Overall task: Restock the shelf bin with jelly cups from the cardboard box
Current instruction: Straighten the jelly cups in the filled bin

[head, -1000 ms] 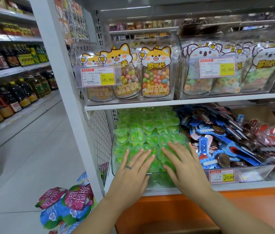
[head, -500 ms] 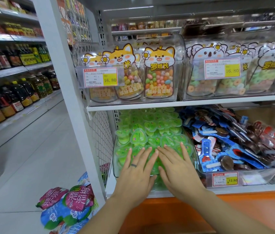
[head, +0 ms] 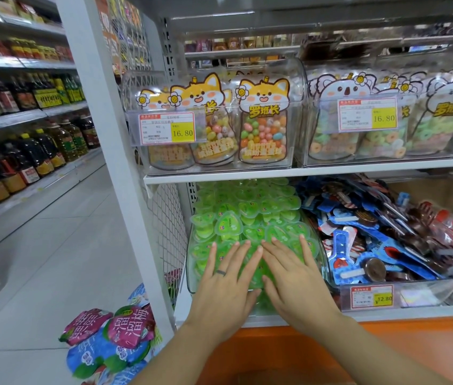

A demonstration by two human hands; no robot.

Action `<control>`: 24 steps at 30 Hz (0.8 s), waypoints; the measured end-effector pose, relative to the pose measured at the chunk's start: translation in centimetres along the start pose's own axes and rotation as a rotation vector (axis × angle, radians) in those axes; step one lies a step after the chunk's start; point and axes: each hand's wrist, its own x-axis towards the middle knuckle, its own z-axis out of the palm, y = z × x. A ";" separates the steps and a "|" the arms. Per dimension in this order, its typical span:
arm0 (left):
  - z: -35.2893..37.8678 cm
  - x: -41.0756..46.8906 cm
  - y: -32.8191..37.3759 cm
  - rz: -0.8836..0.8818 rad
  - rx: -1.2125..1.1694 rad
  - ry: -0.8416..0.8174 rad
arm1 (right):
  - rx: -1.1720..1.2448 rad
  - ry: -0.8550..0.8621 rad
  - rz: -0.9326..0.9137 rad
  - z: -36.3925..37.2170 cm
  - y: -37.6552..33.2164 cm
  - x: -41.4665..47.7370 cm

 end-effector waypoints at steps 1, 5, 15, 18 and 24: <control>0.0 0.0 0.0 0.000 -0.001 0.004 | 0.001 0.004 0.003 -0.1 0.0 0.1; -0.2 0.2 -0.2 -0.001 -0.003 0.025 | 0.011 0.026 0.013 -0.3 0.2 0.1; -0.2 -0.6 0.0 -0.047 0.006 0.010 | -0.041 -0.004 0.114 0.2 1.0 -1.9; -0.2 -0.3 0.2 -0.072 0.002 0.003 | -0.053 -0.014 0.126 0.2 1.0 -1.6; -0.1 0.0 0.9 -0.099 0.019 -0.002 | -0.067 -0.016 0.119 0.1 1.1 -1.4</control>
